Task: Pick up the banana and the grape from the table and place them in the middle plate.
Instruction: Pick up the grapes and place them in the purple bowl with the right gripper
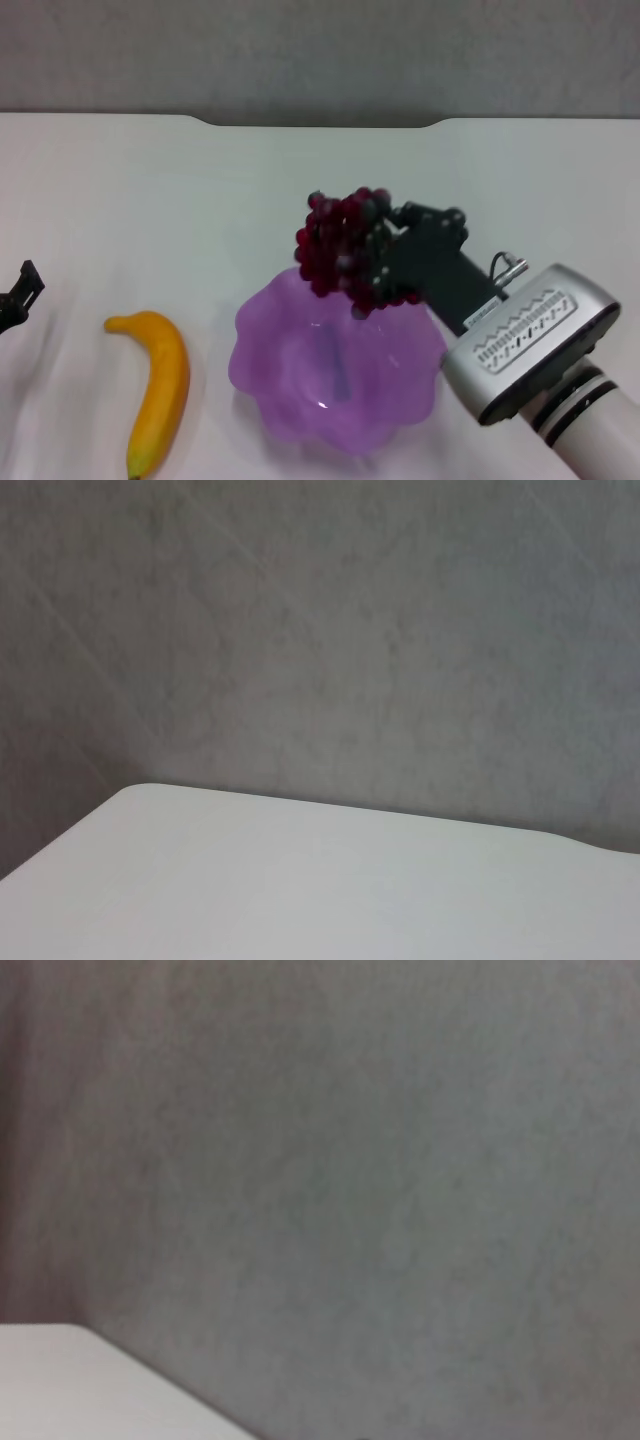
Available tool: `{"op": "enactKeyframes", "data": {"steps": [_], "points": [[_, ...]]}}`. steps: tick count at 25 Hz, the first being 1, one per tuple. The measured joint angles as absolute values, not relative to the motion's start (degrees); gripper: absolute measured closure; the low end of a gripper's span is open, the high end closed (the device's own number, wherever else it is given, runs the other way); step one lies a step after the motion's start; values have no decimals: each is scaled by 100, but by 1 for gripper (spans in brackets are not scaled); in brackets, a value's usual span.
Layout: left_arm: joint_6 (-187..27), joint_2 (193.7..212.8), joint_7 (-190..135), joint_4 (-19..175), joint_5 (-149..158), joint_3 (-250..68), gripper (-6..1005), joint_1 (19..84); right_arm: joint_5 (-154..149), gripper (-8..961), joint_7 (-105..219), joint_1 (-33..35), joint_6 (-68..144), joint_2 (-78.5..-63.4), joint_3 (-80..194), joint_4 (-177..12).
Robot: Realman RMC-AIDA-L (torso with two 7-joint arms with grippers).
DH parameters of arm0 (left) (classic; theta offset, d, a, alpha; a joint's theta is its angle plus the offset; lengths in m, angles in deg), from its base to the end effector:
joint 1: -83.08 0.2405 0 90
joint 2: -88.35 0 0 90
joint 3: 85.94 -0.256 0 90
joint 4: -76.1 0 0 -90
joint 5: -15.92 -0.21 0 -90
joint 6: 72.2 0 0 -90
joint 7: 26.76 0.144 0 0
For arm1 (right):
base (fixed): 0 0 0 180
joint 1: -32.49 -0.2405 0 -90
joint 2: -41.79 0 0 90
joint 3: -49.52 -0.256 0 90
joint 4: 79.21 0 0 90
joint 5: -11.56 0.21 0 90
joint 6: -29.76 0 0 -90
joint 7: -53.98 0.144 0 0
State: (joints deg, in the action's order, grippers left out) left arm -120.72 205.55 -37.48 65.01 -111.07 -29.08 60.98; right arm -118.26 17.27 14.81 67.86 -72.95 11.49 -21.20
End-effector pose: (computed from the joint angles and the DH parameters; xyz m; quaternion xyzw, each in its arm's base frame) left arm -0.3935 0.3213 -0.0032 -0.6218 -0.3972 -0.2143 0.6400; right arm 0.1759 0.3093 -0.0977 -0.8346 0.0408 0.2431 0.4927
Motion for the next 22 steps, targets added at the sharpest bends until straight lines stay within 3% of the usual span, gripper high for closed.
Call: {"op": "enactKeyframes", "data": {"steps": [22], "points": [[-12072,20554,-3765,6503,-11085,-2906,109,6014,-11907,891,3446,1172,7092,-7359,1548,-3710]]}}
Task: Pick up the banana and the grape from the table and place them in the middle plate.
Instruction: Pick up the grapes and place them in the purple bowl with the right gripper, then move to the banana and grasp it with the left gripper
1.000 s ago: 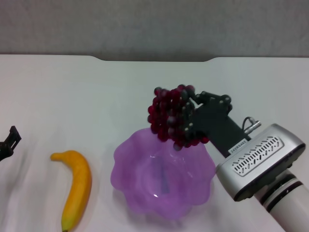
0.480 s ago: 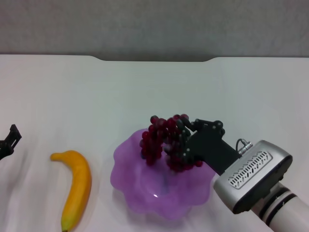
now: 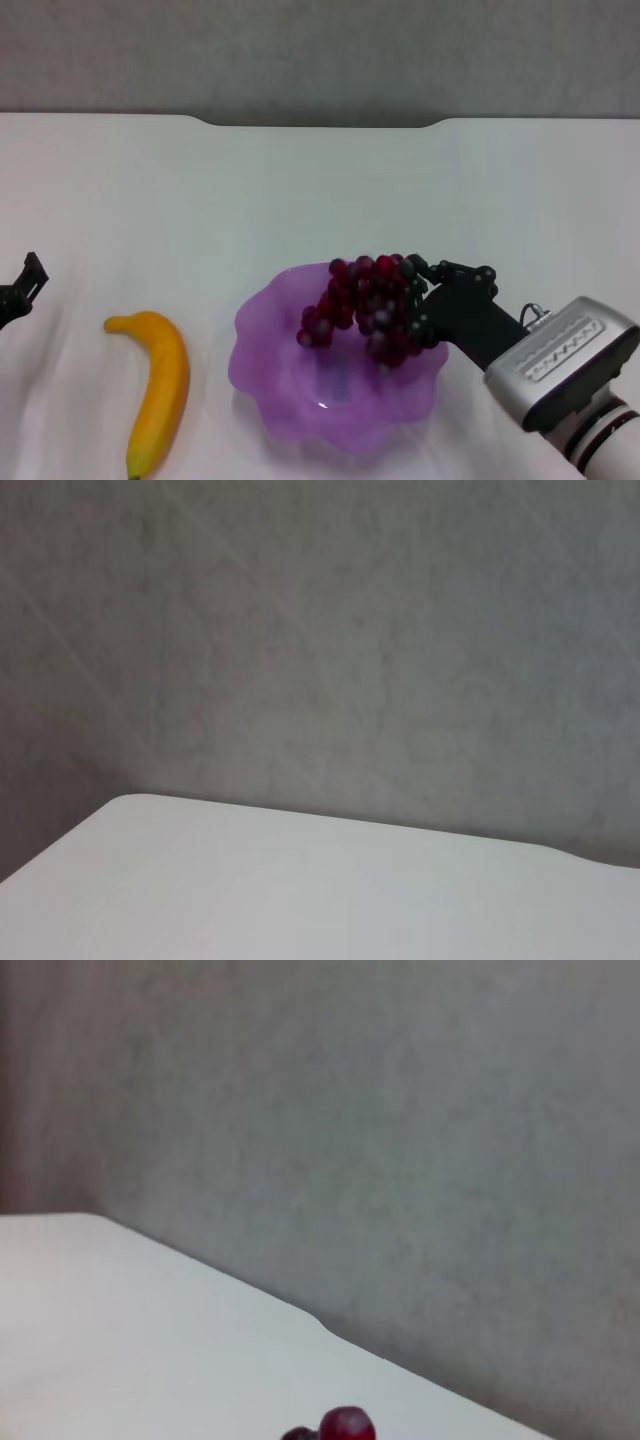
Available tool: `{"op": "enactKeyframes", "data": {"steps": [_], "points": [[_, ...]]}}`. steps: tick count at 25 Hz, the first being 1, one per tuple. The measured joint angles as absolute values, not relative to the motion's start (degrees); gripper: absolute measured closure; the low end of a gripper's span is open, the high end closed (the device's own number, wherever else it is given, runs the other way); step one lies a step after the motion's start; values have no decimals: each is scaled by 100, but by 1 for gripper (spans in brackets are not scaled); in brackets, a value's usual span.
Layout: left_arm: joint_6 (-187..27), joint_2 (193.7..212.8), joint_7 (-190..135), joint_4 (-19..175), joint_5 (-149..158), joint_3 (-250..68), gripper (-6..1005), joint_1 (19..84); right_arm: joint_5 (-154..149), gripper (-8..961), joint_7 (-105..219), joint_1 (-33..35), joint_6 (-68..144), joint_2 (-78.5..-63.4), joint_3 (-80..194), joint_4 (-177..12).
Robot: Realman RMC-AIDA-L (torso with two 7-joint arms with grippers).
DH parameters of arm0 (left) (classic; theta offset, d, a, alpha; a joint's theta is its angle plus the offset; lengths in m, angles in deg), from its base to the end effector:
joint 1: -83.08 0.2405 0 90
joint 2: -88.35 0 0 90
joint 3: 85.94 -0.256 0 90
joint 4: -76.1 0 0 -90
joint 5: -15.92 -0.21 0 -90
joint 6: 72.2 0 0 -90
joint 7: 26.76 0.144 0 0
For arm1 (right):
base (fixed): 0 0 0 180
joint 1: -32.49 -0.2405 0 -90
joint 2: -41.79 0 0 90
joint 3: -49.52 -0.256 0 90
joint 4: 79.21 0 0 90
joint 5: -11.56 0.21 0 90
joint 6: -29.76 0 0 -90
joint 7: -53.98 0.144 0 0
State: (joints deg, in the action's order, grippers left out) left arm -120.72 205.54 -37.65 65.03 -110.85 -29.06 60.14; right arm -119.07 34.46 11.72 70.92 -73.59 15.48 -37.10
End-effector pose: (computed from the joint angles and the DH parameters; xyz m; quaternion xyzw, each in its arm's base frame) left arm -0.3892 0.3270 -0.0027 -0.6225 -0.3945 -0.2202 0.6390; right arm 0.2383 0.3093 -0.1105 -0.8506 0.1277 0.2120 0.4639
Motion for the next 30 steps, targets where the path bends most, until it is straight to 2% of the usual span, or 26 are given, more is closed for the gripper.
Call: {"op": "enactKeyframes", "data": {"steps": [2,11,21,27,30], "points": [[-12072,20556,-3763,6503,-11093,-2907,109,6013,-11914,893,3628,1127,7094,-7345,1526,-3766],[-12072,20560,-3760,6503,-11103,-2917,108,6005,-11921,715,3657,1030,7270,-7335,1482,-3864],[-12072,20568,-3791,6490,-11111,-2918,108,6006,-11874,254,5292,1073,9158,-7358,1585,-5105],[-12072,20573,-3806,6415,-11117,-3003,108,6023,-11863,62,5871,1084,9496,-7337,1091,-5824],[-12072,20577,-3808,6348,-11117,-3013,108,6021,-11798,62,5944,1137,9379,-7338,740,-5987]]}}
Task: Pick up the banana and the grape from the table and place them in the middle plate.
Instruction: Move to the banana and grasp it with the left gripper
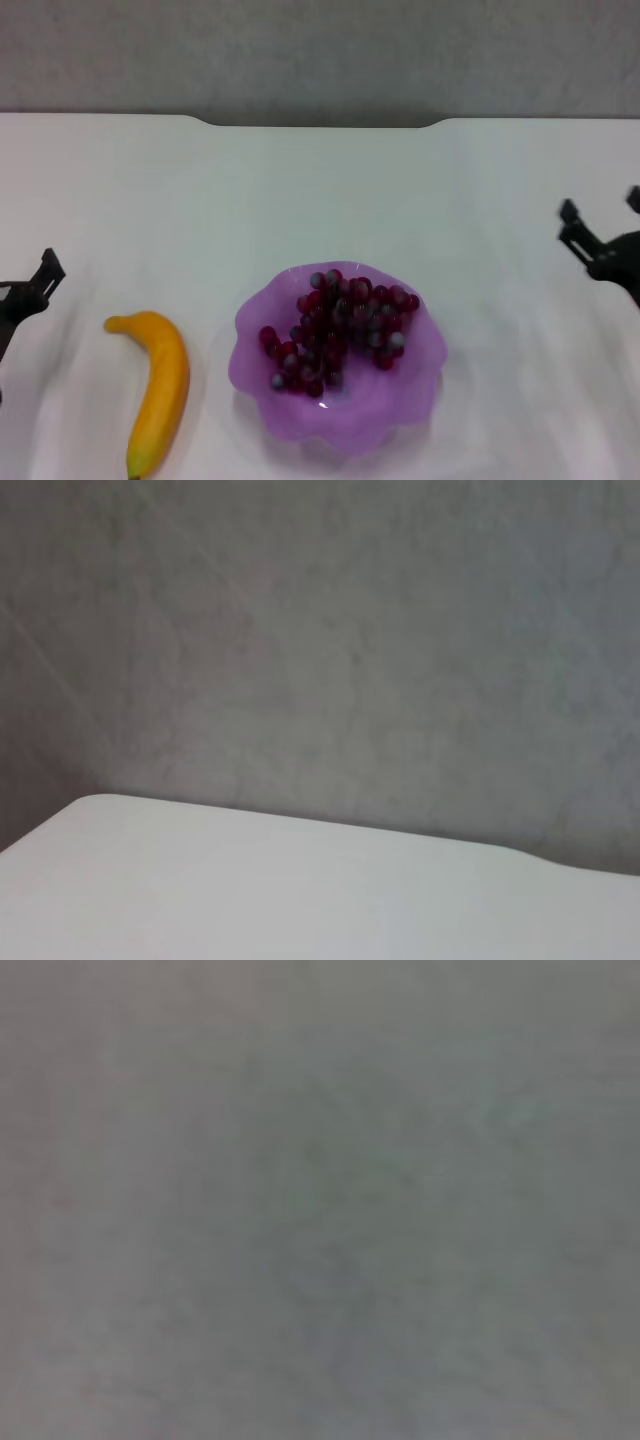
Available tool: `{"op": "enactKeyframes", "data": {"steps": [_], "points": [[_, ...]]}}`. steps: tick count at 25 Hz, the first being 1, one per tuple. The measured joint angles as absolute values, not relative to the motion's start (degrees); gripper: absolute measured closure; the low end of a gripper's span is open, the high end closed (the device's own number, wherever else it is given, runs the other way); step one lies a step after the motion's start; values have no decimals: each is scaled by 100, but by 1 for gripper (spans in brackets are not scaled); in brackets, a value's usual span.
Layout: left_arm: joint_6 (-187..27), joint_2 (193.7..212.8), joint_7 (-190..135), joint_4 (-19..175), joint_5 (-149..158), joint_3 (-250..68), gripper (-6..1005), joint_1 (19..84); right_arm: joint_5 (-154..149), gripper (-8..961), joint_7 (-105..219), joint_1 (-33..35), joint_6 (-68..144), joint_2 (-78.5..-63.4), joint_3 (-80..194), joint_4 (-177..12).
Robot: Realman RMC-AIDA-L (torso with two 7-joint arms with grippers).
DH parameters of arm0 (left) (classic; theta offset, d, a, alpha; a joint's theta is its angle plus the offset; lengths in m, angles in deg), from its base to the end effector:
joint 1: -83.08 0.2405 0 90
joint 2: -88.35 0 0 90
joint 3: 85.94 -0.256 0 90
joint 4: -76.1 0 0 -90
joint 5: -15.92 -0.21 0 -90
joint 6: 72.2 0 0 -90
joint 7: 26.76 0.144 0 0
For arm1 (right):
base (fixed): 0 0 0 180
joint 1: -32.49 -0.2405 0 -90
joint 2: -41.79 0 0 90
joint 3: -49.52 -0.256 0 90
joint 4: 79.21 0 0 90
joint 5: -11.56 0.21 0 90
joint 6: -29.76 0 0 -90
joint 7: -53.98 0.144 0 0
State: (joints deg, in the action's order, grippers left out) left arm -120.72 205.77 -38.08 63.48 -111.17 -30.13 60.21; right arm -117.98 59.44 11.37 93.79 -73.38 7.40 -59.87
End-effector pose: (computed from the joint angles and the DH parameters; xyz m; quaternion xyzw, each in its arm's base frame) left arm -0.3800 0.3297 -0.0098 -0.6310 -0.3932 -0.2327 0.6270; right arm 0.3203 0.3241 -0.0187 -0.7194 0.2226 0.3050 0.5830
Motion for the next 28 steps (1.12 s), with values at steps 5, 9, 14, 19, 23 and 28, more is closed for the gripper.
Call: {"op": "enactKeyframes", "data": {"steps": [5,9,14,19,23,28], "points": [[-12083,20568,-3925,6107,-11117,-3170,108,6036,-11637,62,6311,1080,8519,-7318,479,-6324],[-12162,20541,-3979,5690,-11186,-3309,108,6028,-11625,62,6271,987,8071,-7327,299,-6519],[-12224,20467,-3974,4970,-11760,-3258,109,6203,-11658,62,6255,956,7985,-7332,289,-6580],[-11511,20067,-3895,3391,-12308,-3005,109,6738,-11650,62,5929,959,7949,-7329,288,-6579],[-9279,19848,-3513,1824,-12884,-2039,109,7094,-11653,62,5685,955,7938,-7341,324,-6537],[-5546,20483,-2055,302,-13562,-164,108,7243,-11669,62,5666,955,7848,-7342,339,-6463]]}}
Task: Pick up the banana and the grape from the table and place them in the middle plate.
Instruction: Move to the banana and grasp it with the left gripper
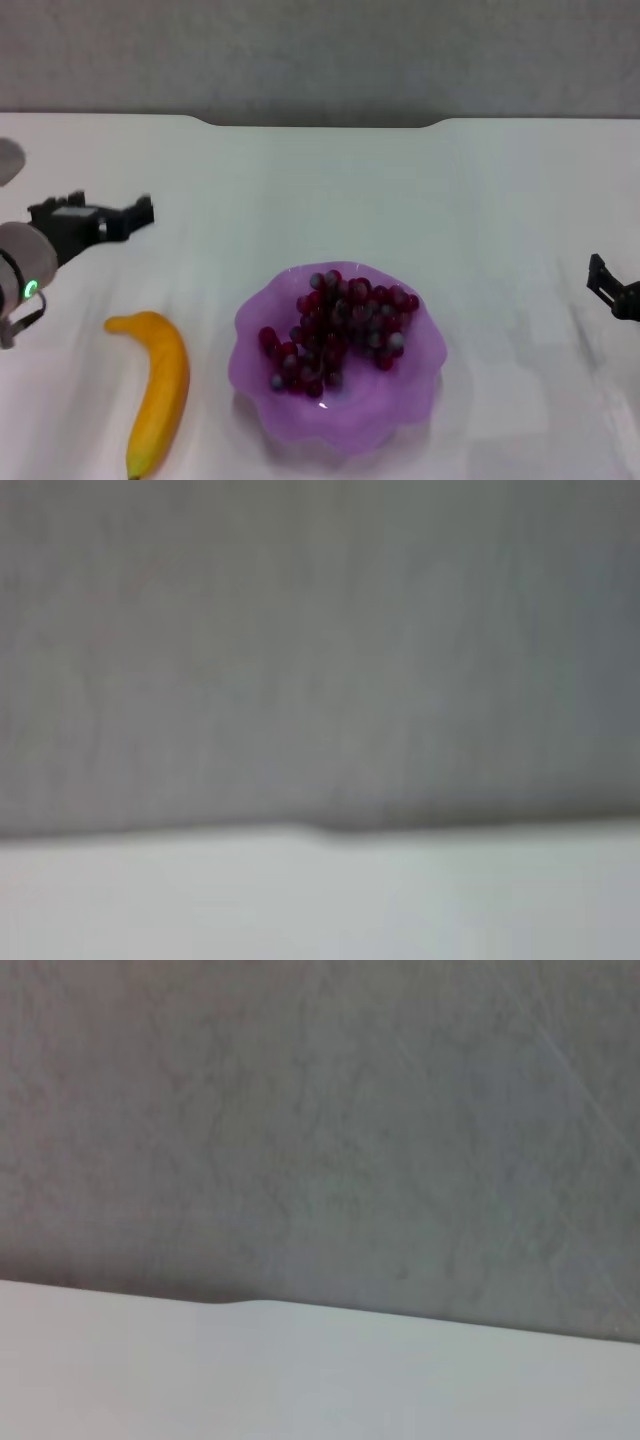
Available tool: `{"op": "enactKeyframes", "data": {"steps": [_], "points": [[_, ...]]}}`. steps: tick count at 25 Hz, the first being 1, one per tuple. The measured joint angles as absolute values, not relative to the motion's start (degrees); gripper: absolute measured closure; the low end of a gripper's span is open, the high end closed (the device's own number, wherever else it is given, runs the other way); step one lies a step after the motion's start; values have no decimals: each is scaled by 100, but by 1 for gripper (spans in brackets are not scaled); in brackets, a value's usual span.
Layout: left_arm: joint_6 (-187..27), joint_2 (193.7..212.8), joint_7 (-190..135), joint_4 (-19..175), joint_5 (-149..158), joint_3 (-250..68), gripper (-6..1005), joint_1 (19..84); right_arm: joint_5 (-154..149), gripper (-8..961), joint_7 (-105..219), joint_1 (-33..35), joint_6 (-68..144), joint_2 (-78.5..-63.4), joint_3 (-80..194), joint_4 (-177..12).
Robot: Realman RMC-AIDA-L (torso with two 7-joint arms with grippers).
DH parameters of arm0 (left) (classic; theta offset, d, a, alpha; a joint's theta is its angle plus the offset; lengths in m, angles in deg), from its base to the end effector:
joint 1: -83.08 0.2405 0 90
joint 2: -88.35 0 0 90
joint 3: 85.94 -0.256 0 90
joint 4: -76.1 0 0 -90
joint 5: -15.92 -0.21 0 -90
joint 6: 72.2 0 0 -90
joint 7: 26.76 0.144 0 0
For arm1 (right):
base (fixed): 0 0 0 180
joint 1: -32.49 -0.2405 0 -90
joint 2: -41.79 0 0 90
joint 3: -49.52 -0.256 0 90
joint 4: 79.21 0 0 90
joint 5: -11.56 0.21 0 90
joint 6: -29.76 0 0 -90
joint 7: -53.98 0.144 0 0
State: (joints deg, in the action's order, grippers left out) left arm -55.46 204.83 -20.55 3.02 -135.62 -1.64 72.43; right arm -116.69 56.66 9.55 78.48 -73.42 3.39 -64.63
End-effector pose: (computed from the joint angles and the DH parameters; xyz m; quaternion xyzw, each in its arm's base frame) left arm -0.2634 0.3738 0.0194 -0.7457 -0.3984 -0.1356 0.5166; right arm 0.3680 0.3306 -0.0205 -0.7256 0.2922 0.1715 0.5990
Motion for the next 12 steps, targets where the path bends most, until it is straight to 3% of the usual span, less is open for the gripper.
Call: {"op": "enactKeyframes", "data": {"steps": [1,12], "points": [[-4952,20557,-1873,90,-13636,76,108,7215,-11681,62,5665,955,7817,-7342,342,-6446],[-896,20524,-2480,-1053,-14846,254,108,6554,-11713,62,5222,949,7487,-7346,374,-6169]]}}
